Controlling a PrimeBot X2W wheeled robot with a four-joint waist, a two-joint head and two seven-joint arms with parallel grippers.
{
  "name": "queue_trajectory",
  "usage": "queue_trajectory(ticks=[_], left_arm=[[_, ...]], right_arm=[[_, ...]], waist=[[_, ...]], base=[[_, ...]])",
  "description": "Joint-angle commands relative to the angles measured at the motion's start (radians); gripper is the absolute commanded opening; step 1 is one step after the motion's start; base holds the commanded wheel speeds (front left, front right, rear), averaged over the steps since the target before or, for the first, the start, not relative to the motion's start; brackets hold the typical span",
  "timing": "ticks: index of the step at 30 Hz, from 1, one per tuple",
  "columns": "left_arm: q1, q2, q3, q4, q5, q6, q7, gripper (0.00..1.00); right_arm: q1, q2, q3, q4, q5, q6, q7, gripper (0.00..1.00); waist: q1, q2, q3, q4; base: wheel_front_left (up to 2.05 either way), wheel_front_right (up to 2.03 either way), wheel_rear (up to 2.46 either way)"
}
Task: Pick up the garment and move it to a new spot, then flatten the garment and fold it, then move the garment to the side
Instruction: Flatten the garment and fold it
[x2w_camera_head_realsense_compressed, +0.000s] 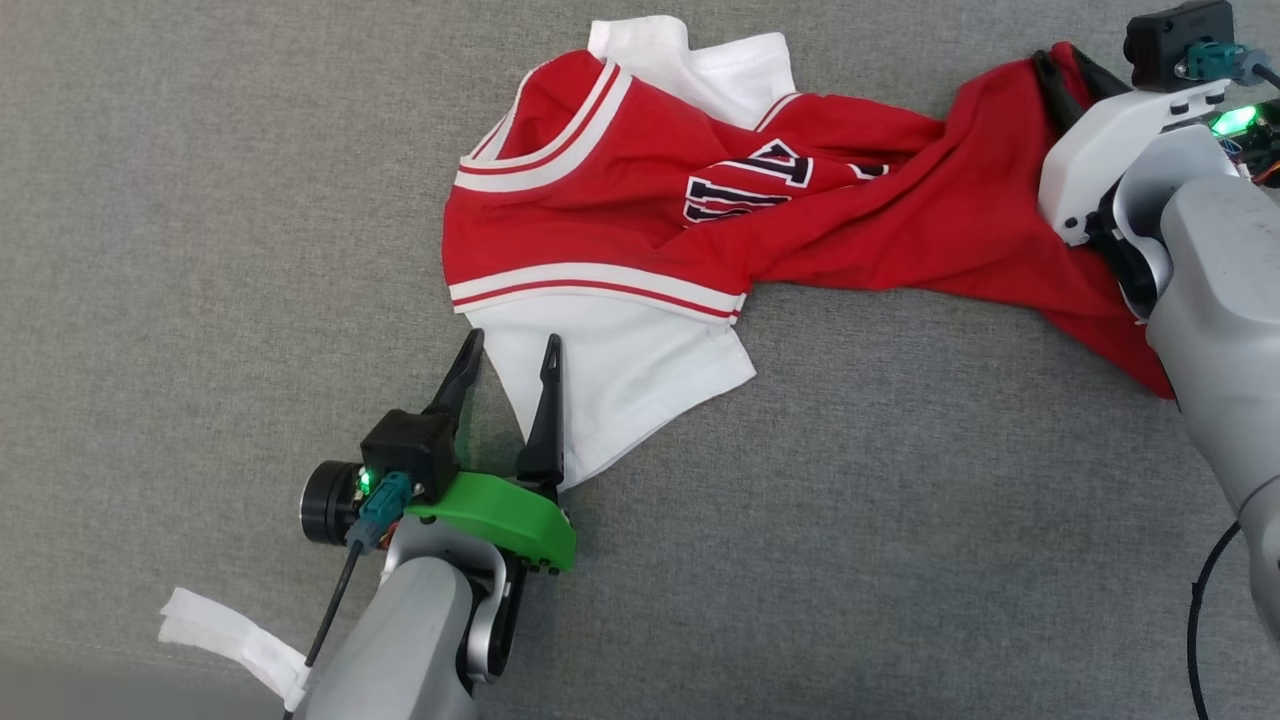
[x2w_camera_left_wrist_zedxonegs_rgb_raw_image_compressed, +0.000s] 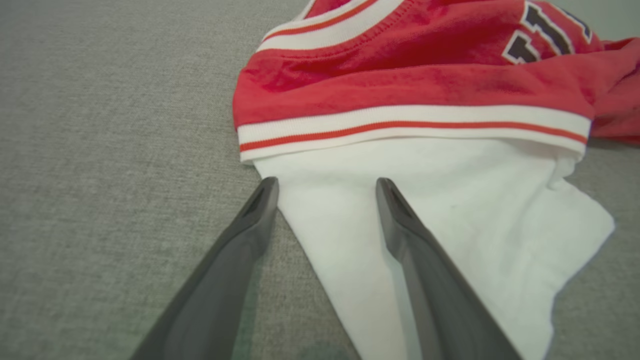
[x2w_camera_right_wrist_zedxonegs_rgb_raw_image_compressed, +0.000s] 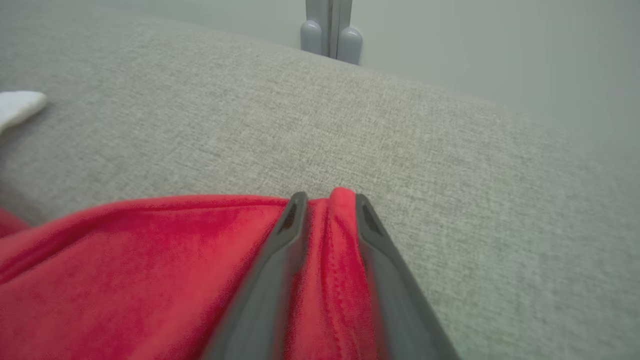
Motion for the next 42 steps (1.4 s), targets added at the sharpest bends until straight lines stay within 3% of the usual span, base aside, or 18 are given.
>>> queue_trajectory(ticks=[1, 10, 15, 19, 23, 31, 35, 41, 42], left_arm=[[-0.009, 0.002, 0.001, 0.001, -0.005, 0.005, 0.000, 1.00], [0.013, 0.003, -0.008, 0.007, -0.013, -0.001, 0.000, 1.00], [0.034, 0.002, -0.007, 0.015, -0.017, 0.002, 0.000, 1.00], [0.057, 0.002, 0.004, 0.020, -0.019, 0.008, 0.000, 1.00], [0.082, 0.002, 0.025, 0.031, -0.017, 0.007, 0.000, 1.00], [0.136, 0.003, 0.090, 0.056, 0.027, -0.005, 0.000, 1.00], [0.162, 0.003, 0.123, 0.070, 0.057, -0.017, 0.000, 1.00], [0.189, 0.003, 0.163, 0.086, 0.077, -0.028, 0.000, 1.00], [0.193, 0.003, 0.166, 0.087, 0.078, -0.030, 0.000, 1.00]], right_arm=[[0.011, -0.020, 0.013, 0.025, 0.004, -0.002, -0.010, 0.00], [-0.160, -0.080, -0.023, -0.023, -0.084, -0.002, -0.174, 0.00], [-0.248, -0.058, -0.032, -0.120, -0.131, -0.002, -0.180, 0.00], [-0.230, -0.035, -0.001, -0.220, -0.120, -0.002, -0.181, 0.00], [-0.118, -0.041, 0.054, -0.348, -0.082, -0.002, -0.181, 0.00], [0.301, -0.054, -0.066, -0.580, 0.034, -0.002, -0.181, 0.00], [0.522, -0.027, -0.128, -0.635, 0.055, -0.002, -0.181, 0.00], [0.736, 0.026, -0.198, -0.634, 0.053, -0.002, -0.181, 0.00], [0.755, 0.035, -0.209, -0.628, 0.049, -0.002, -0.181, 0.23]], waist=[[0.0000, 0.0000, -0.004, 0.000], [0.0000, 0.0000, -0.044, 0.034], [0.0000, 0.0000, -0.082, 0.049], [0.0000, 0.0000, -0.113, 0.037], [0.0000, 0.0000, -0.148, 0.002], [0.0000, 0.0000, -0.232, -0.103], [0.0000, 0.0000, -0.271, -0.146], [0.0000, 0.0000, -0.315, -0.182], [0.0000, 0.0000, -0.320, -0.185]], base=[[0.00, 0.00, 0.00], [0.00, 0.00, 0.00], [0.00, 0.00, 0.00], [0.00, 0.00, 0.00], [0.00, 0.00, 0.00], [0.00, 0.00, 0.00], [0.00, 0.00, 0.00], [0.00, 0.00, 0.00], [0.00, 0.00, 0.00]])
